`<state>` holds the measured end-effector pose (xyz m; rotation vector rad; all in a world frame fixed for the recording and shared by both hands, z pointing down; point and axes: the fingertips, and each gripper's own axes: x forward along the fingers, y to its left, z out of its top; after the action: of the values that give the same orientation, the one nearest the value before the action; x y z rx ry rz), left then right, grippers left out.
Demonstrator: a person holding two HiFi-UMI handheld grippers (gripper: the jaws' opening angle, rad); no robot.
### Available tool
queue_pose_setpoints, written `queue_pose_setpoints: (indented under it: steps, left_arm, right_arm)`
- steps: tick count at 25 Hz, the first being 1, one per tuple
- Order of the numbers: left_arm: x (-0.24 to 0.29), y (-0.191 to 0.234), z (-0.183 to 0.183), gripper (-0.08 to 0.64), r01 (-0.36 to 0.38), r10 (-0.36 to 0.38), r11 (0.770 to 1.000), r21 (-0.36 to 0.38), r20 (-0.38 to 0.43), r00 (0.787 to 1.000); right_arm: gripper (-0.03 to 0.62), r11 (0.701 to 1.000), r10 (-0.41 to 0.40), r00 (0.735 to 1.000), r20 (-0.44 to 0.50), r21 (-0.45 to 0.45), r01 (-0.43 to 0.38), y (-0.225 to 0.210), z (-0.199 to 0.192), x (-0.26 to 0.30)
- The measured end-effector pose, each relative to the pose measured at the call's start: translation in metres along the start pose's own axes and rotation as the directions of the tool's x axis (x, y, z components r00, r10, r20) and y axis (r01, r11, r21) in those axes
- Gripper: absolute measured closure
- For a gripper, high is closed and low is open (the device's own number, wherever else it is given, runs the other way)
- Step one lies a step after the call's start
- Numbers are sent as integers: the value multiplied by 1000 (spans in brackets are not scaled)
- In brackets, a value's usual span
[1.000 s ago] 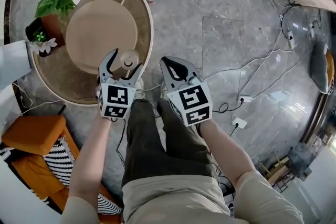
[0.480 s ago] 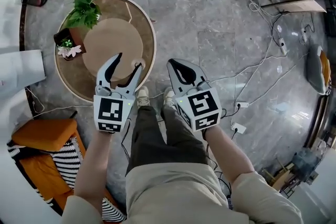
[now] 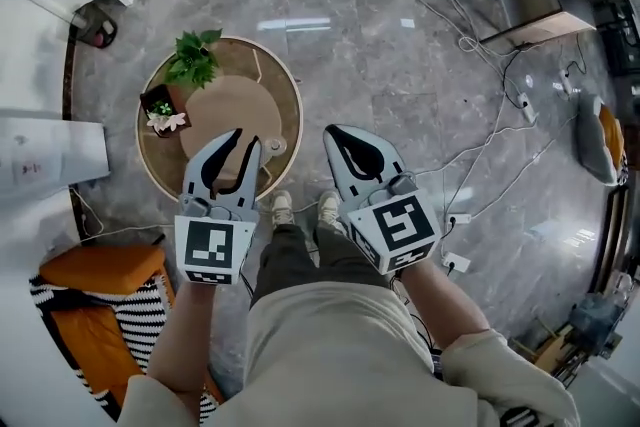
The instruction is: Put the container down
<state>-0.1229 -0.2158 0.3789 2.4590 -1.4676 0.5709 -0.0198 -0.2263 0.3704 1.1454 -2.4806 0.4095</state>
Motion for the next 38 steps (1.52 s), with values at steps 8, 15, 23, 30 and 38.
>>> queue_pose_setpoints:
  steps: [8, 15, 23, 30, 38]
  left_arm:
    - [-69, -6, 79, 528, -9, 4, 999, 46, 96, 995]
    - [-111, -19, 128, 539, -9, -9, 994, 113, 158, 987]
    - [-134, -23, 145, 541, -11, -11, 994, 112, 191, 982]
    - [-143, -16, 158, 543, -4, -14, 997, 76, 235, 972]
    - [-148, -12, 163, 543, -32, 9, 996, 85, 256, 967]
  right_arm:
    - [595, 999, -8, 990, 143, -49, 15, 30, 81, -65]
    - [595, 996, -24, 974, 225, -77, 42, 46, 128, -109]
    - [595, 990, -6, 961, 275, -137, 45, 58, 160, -137]
    - [595, 989, 3, 956, 293, -145, 41, 61, 171, -138]
    - [595, 987, -32, 960, 279, -141, 73, 50, 163, -137]
